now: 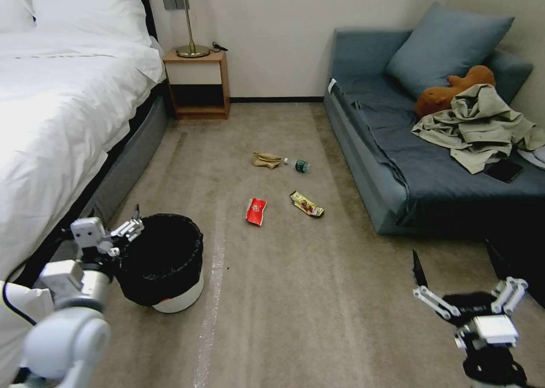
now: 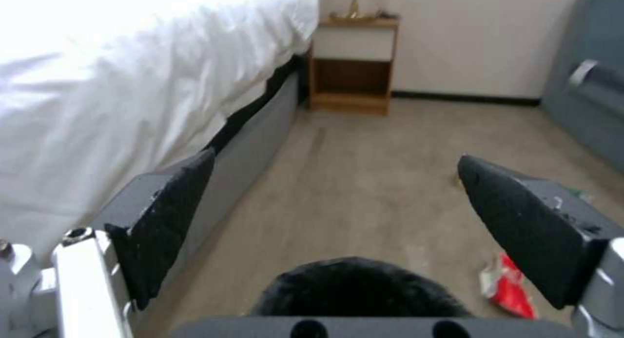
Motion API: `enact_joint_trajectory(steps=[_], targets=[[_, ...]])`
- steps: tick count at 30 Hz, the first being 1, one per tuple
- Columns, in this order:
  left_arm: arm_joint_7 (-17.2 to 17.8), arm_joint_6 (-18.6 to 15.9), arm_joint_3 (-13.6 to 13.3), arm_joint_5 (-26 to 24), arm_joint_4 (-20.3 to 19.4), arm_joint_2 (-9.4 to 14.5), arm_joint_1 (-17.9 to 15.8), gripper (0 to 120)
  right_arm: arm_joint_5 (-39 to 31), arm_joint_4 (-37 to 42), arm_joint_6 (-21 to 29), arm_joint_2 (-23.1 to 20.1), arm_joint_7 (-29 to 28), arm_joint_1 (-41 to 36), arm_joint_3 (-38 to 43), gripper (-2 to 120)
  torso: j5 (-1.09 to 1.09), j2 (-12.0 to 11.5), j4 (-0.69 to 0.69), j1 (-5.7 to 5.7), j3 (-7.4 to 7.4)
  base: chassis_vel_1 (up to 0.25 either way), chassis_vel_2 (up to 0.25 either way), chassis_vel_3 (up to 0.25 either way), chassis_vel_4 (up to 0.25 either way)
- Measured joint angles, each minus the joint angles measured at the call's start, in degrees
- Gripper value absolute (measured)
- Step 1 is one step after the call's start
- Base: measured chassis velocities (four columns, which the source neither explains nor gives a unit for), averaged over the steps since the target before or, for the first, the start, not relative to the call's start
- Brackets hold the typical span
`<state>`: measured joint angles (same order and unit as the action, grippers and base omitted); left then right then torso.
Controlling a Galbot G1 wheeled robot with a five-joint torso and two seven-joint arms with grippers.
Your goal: Pick up the trash bin, then pick up the garbage on the floor and place it into the trash bin.
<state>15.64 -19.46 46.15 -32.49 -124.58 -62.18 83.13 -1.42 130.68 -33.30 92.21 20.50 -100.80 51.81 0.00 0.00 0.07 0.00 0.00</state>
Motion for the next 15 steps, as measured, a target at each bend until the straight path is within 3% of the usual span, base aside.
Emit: enact_joint_trajectory(steps=[1, 2, 4, 5, 7, 9, 12, 14, 15], targets=[[0.9, -2.0, 0.4, -1.7, 0.6, 1.4, -0.7, 100, -0.1, 0.1, 1.0, 0.0, 0.6, 0.9, 0.0, 100, -0.01, 0.0, -0.04, 0.00, 0.00, 0.000, 0.000, 0.000, 0.000], [0.9, -2.0, 0.4, -1.7, 0.6, 1.4, -0.7, 100, -0.1, 0.1, 1.0, 0.0, 0.6, 0.9, 0.0, 100, -0.01, 0.0, -0.04, 0.00, 0.00, 0.000, 0.000, 0.000, 0.000], [2.0, -5.4, 0.7, -4.0, 2.4, 4.6, -2.2, 100, -0.1, -0.2, 0.9, 0.0, 1.8, 1.0, -0.3, 100, -0.03, 0.0, -0.06, 0.00, 0.00, 0.000, 0.000, 0.000, 0.000], [2.0, -5.4, 0.7, -4.0, 2.4, 4.6, -2.2, 100, -0.1, -0.2, 0.9, 0.0, 1.8, 1.0, -0.3, 100, -0.03, 0.0, -0.06, 0.00, 0.00, 0.000, 0.000, 0.000, 0.000], [2.6, -10.9, 0.5, -8.1, 5.0, 8.4, -4.7, 100, -0.1, -0.6, 0.7, 0.0, 2.2, 0.8, -0.4, 100, -0.02, 0.0, -0.06, 0.00, 0.00, 0.000, 0.000, 0.000, 0.000], [3.8, -15.4, -1.4, -13.4, 8.7, 11.9, -9.0, 100, -0.2, -0.8, 0.7, 0.0, 2.3, 0.9, -0.4, 100, -0.01, 0.0, -0.06, 0.00, 0.00, 0.000, 0.000, 0.000, 0.000], [4.0, -16.4, -3.0, -14.8, 10.9, 13.1, -11.6, 100, -0.2, -0.8, 0.6, 0.0, 2.3, 0.9, -0.6, 100, -0.02, 0.0, -0.07, 0.00, 0.00, 0.000, 0.000, 0.000, 0.000], [4.6, -18.6, -6.2, -17.1, 15.3, 14.1, -16.8, 100, 0.0, -1.0, 0.6, 0.0, 2.3, 0.9, -1.1, 100, -0.02, 0.0, -0.08, 0.00, 0.00, 0.000, 0.000, 0.000, 0.000], [4.6, -18.6, -6.2, -17.1, 15.3, 14.1, -16.8, 100, 0.0, -1.0, 0.6, 0.0, 2.3, 0.9, -1.1, 100, -0.02, 0.0, -0.08, 0.00, 0.00, 0.000, 0.000, 0.000, 0.000]])
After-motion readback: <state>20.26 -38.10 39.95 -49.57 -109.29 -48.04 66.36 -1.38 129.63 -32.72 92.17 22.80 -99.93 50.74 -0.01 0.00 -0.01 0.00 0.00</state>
